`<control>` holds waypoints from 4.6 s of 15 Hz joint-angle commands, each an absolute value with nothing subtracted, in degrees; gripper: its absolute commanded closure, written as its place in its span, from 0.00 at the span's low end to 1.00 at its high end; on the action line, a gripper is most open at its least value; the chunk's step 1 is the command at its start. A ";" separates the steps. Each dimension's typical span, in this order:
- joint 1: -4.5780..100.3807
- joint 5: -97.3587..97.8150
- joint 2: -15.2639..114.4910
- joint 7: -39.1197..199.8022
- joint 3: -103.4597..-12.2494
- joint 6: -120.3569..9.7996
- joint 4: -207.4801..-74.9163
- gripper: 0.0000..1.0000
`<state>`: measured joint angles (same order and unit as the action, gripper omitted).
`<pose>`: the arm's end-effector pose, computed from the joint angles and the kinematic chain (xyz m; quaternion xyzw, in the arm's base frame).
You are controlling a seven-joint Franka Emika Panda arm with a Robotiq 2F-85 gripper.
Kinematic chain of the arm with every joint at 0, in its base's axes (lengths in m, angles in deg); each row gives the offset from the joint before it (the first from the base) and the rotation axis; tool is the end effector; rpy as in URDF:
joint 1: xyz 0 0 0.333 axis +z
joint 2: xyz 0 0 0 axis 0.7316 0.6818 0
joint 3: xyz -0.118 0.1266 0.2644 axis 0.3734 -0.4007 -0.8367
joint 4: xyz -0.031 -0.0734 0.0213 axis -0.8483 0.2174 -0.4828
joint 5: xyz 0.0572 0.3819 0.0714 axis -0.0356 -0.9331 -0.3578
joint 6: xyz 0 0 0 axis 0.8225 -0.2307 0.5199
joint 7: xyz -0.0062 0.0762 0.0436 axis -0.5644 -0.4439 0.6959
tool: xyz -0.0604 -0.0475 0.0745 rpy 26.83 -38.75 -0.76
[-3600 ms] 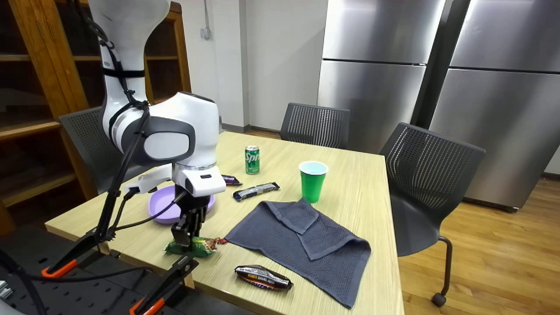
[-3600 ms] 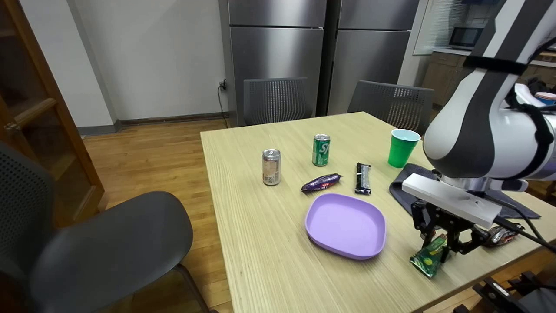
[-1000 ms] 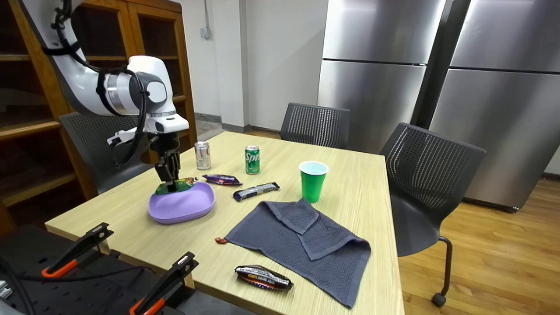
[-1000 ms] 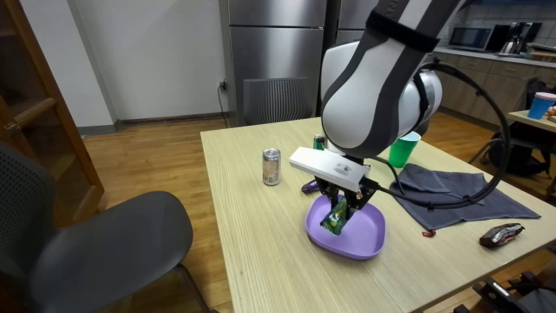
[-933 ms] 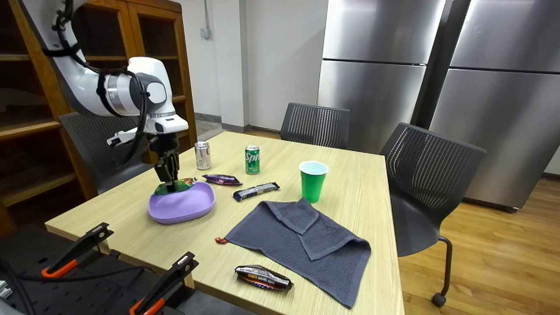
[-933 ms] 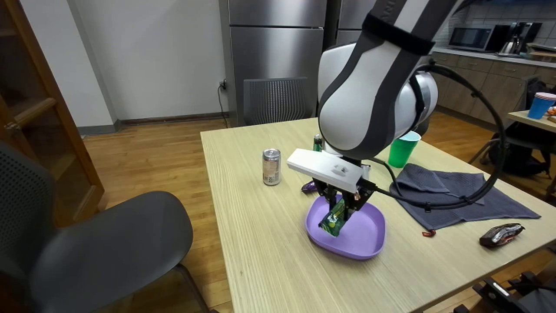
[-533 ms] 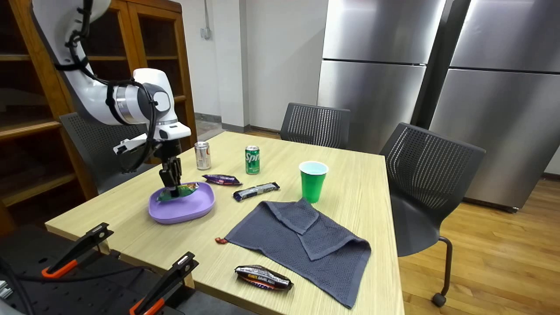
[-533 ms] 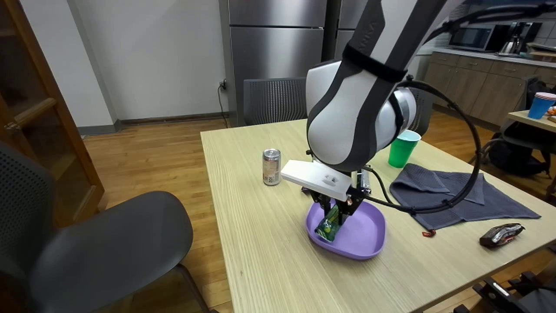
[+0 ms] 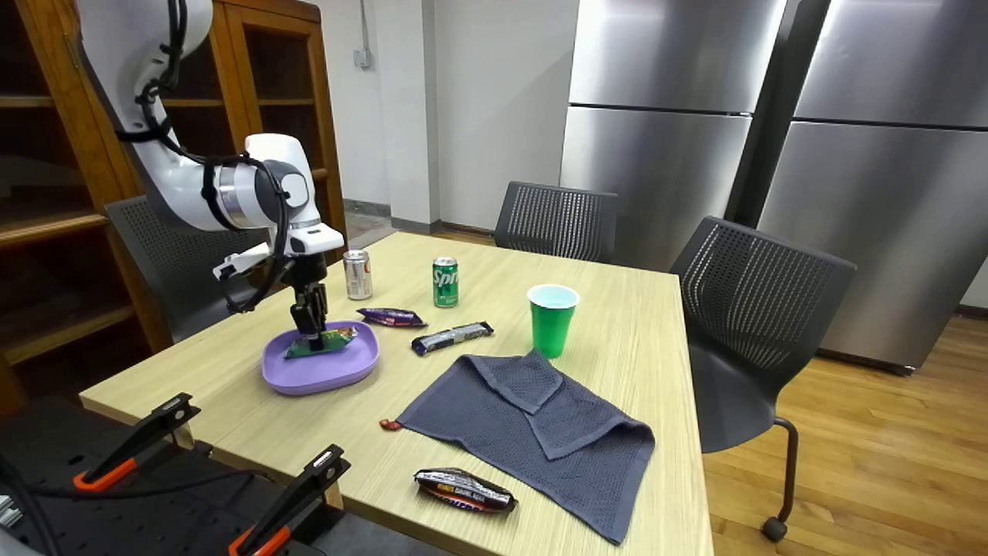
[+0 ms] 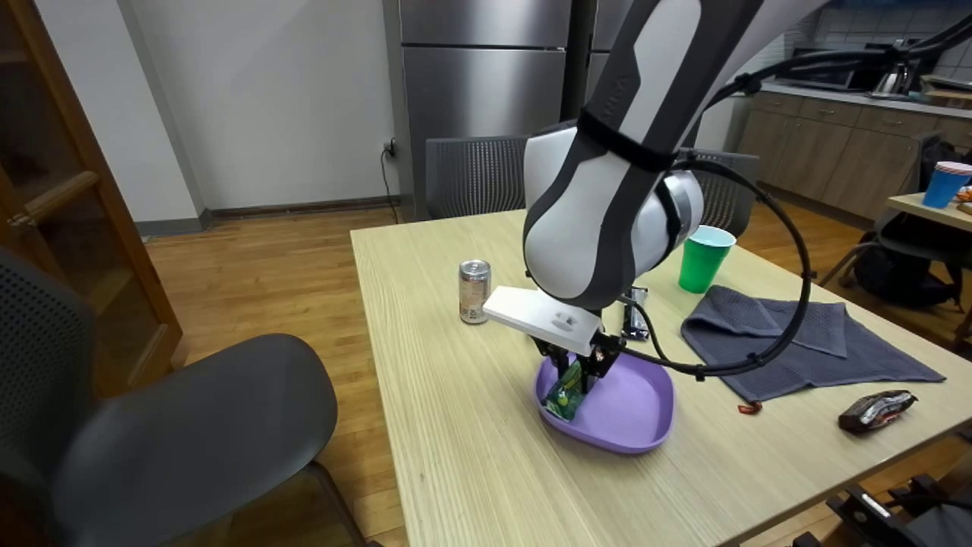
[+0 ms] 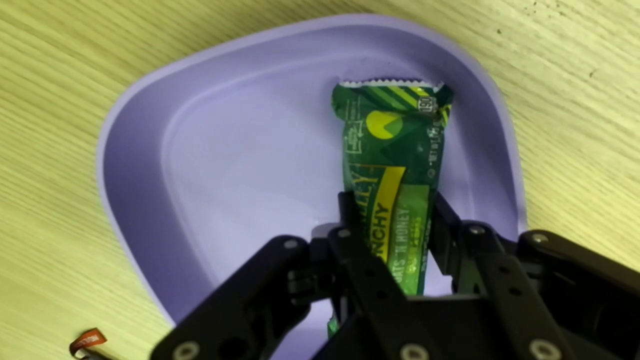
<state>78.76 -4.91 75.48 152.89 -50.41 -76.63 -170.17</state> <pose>0.5075 0.1760 0.0559 0.8778 -0.4712 0.0064 0.0856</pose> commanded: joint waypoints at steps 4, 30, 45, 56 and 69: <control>76.87 -3.53 75.68 153.57 -52.02 -74.57 -168.18 0.89; 76.42 -2.76 65.50 154.48 -50.62 -77.90 -179.28 0.00; 65.32 -2.55 57.05 151.97 -47.95 -86.76 -193.23 0.00; 54.68 -8.08 56.94 145.95 -48.09 -92.45 -199.04 0.00; 48.74 -10.63 61.40 135.02 -43.82 -92.81 -197.96 0.00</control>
<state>49.61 -9.81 60.23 138.76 -44.77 -91.89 -198.18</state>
